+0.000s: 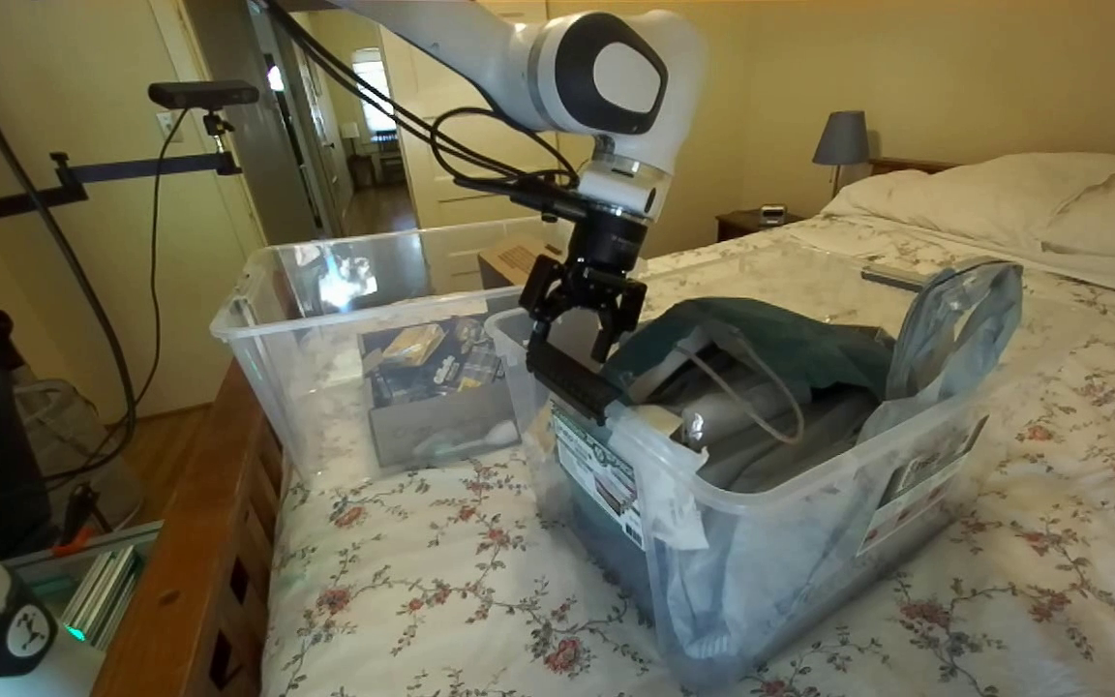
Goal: Move the orange box from the tote on the right to the one on the left
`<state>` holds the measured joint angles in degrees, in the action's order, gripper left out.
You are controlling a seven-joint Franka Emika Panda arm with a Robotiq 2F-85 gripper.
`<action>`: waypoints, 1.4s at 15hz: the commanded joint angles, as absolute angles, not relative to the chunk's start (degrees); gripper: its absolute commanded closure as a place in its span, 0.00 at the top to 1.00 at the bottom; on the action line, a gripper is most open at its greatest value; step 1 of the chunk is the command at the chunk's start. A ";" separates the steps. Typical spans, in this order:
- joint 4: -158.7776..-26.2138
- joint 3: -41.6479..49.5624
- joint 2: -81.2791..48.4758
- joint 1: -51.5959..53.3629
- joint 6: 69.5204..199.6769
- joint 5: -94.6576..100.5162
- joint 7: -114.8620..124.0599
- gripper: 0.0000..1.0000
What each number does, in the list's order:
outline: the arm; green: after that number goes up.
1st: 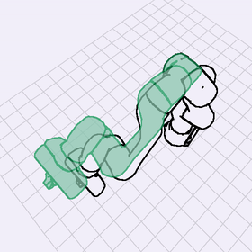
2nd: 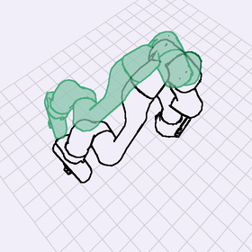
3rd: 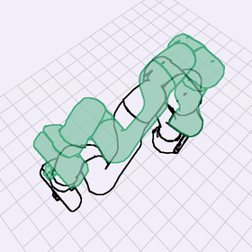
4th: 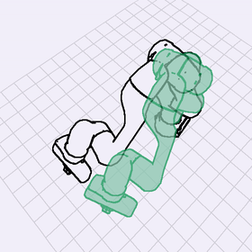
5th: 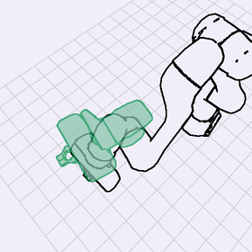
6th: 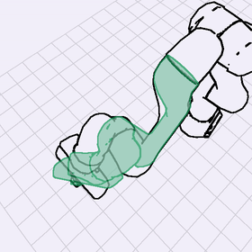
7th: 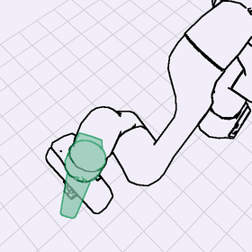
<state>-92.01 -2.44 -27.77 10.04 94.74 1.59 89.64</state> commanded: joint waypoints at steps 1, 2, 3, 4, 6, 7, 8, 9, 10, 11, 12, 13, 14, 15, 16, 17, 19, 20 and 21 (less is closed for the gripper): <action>-91.83 -1.73 -27.80 10.58 94.54 1.32 89.47 1.00; -92.05 -1.75 -27.80 10.27 95.06 1.27 88.32 1.00; -92.02 -1.88 -28.05 9.71 94.96 0.49 86.94 1.00; -92.08 -1.98 -28.36 9.31 94.99 0.17 85.34 1.00; -92.44 -2.27 -29.34 8.21 95.30 -0.94 80.91 1.00; -92.57 -2.65 -29.93 7.19 95.46 -2.41 76.99 1.00; -92.73 -2.60 -30.34 6.69 95.51 -3.58 74.54 1.00; -92.92 -2.34 -30.97 6.17 95.70 -4.78 72.47 1.00; -92.82 -2.04 -31.79 5.69 95.57 -5.98 71.04 1.00; -92.69 -1.77 -32.42 5.32 95.45 -7.35 70.61 1.00; -92.82 -1.40 -32.63 5.37 95.59 -8.37 71.35 1.00; -93.05 -1.27 -32.68 5.25 96.21 -9.18 71.14 0.91; -93.29 -1.15 -32.66 5.20 96.78 -9.71 70.98 0.73; -93.42 -1.03 -32.86 5.10 97.45 -10.08 70.41 0.66; -93.57 -0.80 -33.08 5.13 97.74 -10.12 70.13 0.59; -93.68 -0.67 -33.20 5.09 97.85 -10.26 69.66 0.51; -93.58 -0.37 -33.04 5.25 98.36 -10.40 69.59 0.37; -93.59 -0.30 -32.38 5.46 98.38 -10.48 70.09 0.32; -93.65 -0.15 -30.88 6.07 97.53 -10.48 72.14 0.27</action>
<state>-92.81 -0.79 -33.23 5.26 97.85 -8.95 71.02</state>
